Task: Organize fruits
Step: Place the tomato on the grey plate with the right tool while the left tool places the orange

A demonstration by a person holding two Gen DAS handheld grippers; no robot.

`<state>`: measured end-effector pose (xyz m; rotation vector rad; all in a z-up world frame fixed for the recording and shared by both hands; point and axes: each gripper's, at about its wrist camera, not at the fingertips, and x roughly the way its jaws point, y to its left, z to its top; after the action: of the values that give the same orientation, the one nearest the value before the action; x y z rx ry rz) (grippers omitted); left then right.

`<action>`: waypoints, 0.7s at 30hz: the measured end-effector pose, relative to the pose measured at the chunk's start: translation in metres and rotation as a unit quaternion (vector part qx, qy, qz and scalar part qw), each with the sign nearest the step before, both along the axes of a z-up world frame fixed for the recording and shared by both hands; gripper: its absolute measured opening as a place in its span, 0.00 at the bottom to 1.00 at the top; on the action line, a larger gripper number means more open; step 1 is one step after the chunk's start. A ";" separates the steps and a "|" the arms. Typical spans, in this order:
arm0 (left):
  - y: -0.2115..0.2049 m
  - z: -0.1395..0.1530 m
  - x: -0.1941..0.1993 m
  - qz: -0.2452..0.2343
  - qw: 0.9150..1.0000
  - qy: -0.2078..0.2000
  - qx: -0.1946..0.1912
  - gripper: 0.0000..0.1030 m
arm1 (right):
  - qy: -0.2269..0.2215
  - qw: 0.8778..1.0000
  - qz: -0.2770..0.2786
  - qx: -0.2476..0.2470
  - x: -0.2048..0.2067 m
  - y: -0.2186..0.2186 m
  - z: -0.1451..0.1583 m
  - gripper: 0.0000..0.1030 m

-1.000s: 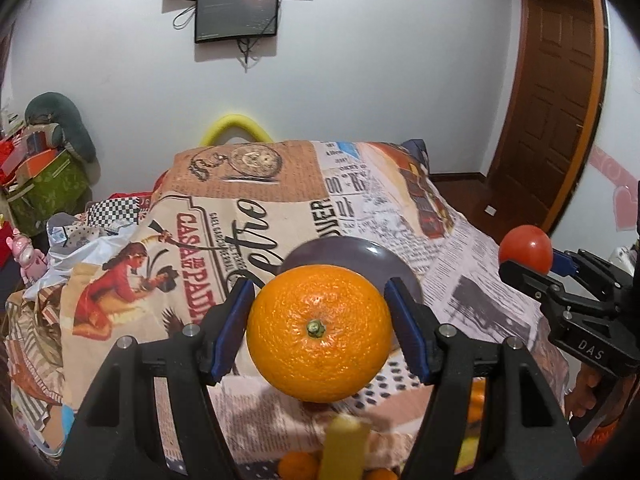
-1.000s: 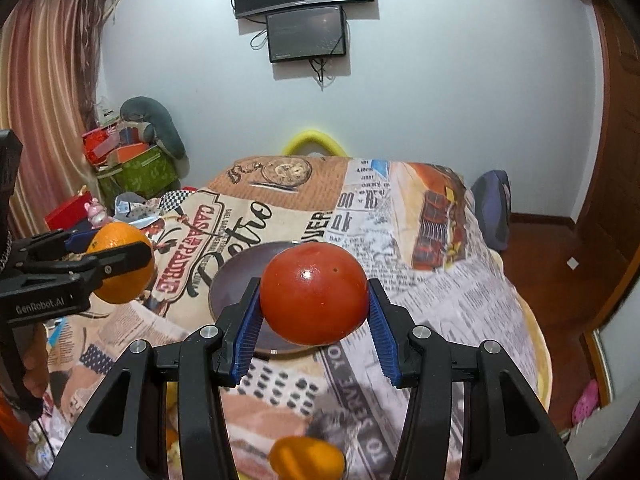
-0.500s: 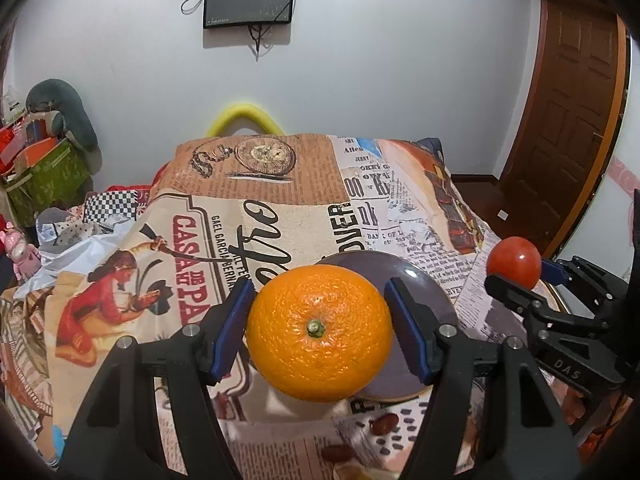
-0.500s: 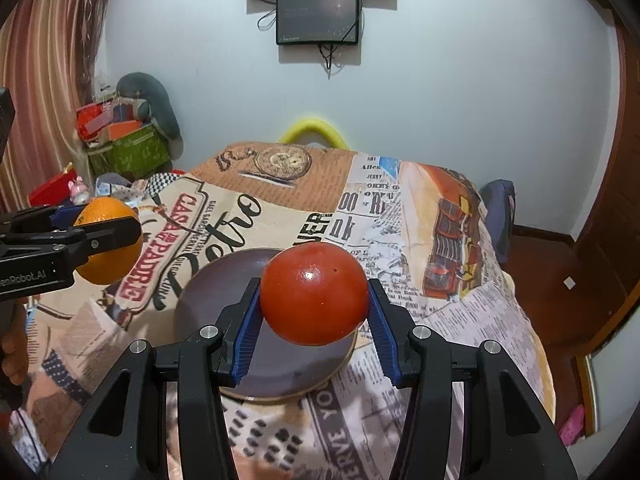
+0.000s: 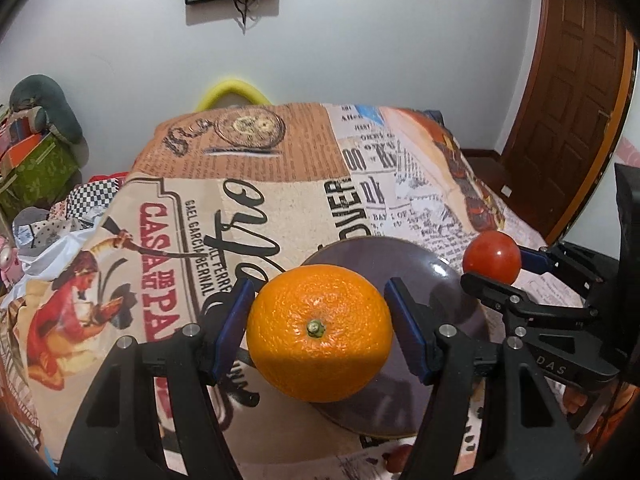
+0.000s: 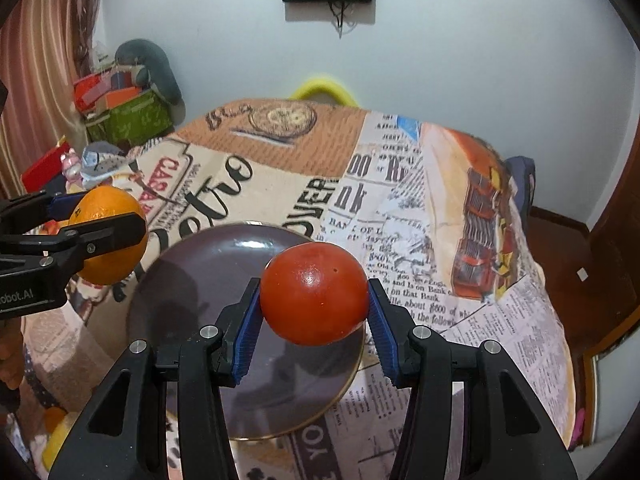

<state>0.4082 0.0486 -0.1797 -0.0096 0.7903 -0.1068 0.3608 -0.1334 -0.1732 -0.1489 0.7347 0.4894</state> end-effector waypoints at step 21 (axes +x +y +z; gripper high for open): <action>-0.017 -0.041 0.040 -0.027 0.997 0.062 0.022 0.65 | 0.050 0.997 0.037 -0.051 0.023 0.021 -0.039 0.46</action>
<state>0.4478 0.0316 -0.2210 0.0467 0.9179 -0.1414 0.3834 -0.1121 -0.2127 -0.2488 0.8538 0.5330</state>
